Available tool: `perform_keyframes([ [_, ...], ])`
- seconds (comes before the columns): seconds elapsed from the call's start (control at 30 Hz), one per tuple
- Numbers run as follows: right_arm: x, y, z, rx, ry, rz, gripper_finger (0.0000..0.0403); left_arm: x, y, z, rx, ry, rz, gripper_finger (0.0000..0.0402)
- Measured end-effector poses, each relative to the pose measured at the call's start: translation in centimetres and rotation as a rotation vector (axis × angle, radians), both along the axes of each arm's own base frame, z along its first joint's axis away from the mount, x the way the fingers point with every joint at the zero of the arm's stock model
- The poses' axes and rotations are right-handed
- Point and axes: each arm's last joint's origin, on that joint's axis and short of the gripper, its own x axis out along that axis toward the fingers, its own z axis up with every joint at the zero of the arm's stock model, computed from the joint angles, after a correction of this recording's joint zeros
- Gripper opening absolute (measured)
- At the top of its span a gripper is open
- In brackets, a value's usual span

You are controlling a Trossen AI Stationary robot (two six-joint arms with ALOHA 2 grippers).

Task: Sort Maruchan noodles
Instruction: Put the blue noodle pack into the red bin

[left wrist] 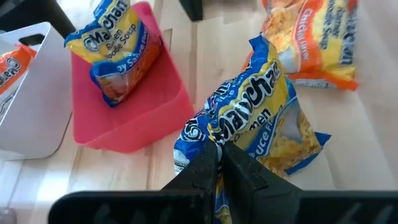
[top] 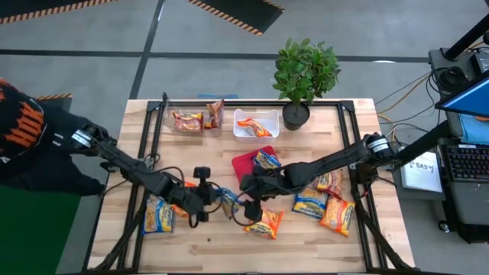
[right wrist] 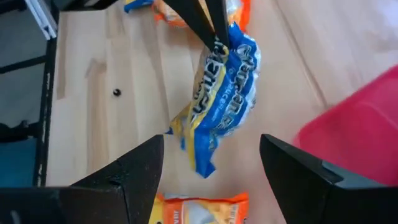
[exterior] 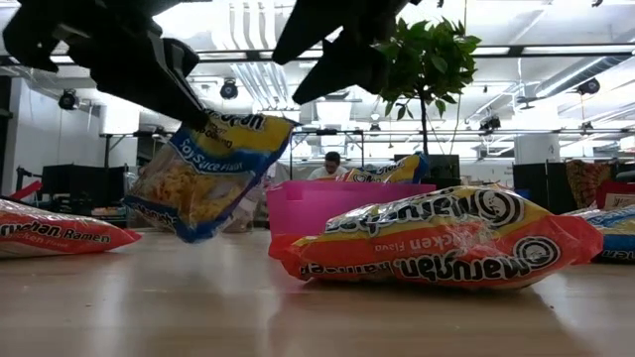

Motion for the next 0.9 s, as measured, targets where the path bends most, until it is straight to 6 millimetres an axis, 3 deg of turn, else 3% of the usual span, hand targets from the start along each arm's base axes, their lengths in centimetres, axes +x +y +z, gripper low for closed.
perform_keyframes([
  [0.4, 2.1, 0.0, -2.5, 0.009, -0.029, 0.001, 0.0247, 0.4, -0.6, 0.7, -0.004, -0.098, -0.001, 0.0],
  [0.57, 2.7, -0.4, -2.6, 0.031, -0.069, -0.007, 0.0227, 0.5, -0.7, 0.9, -0.011, -0.12, 0.005, 0.0],
  [0.7, 2.8, -0.6, -2.7, 0.032, -0.074, -0.013, 0.0185, 0.6, -0.7, 1.0, -0.018, -0.135, 0.003, 0.0],
  [0.9, 2.9, -0.6, -2.8, 0.027, -0.074, -0.009, 0.0071, 0.6, -0.7, 1.1, -0.016, -0.141, -0.001, 0.0],
])
